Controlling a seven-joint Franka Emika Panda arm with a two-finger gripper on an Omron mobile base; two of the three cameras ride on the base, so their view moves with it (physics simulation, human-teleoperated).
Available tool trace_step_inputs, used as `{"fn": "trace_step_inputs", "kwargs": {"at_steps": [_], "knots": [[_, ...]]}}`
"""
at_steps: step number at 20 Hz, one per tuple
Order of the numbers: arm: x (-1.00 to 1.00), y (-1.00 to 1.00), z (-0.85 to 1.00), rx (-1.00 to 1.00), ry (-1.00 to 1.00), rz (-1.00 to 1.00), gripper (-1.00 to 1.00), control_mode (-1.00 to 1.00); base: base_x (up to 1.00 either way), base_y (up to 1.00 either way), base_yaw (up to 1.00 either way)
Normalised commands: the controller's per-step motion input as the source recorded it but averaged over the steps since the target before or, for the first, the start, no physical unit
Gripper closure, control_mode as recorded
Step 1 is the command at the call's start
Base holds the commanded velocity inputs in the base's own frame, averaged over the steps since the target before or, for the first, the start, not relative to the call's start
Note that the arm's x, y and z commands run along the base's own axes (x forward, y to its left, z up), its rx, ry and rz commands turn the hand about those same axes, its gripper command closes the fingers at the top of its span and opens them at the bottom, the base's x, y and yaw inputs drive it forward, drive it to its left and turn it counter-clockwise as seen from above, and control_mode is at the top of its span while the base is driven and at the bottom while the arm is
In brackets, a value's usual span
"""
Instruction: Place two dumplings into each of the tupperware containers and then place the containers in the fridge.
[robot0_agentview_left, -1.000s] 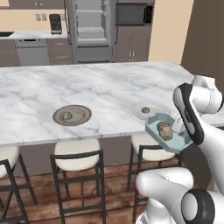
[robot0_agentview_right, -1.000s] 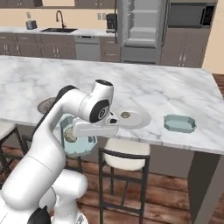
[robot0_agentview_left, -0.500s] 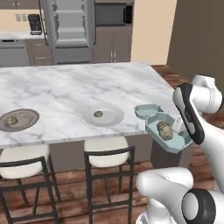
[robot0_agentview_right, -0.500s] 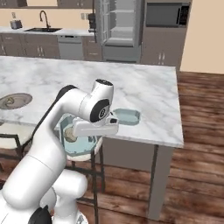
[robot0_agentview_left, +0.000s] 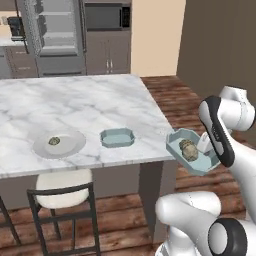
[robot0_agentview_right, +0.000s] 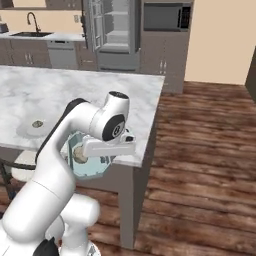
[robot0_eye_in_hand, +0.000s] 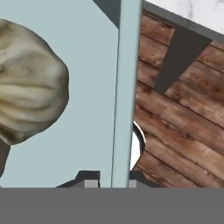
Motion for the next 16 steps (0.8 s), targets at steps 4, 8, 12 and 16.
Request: {"fn": "trace_step_inputs", "kwargs": {"at_steps": [4,8,12,16], "knots": [[0.0,0.0,0.0,0.0,0.0,0.0,1.0,1.0,0.77,-1.0,0.0],[0.0,0.0,0.0,0.0,0.0,0.0,1.0,1.0,0.85,-1.0,0.0],[0.0,0.0,0.0,0.0,0.0,0.0,1.0,1.0,0.79,-1.0,0.0],[0.0,0.0,0.0,0.0,0.0,0.0,1.0,1.0,0.75,-1.0,0.0]]}}
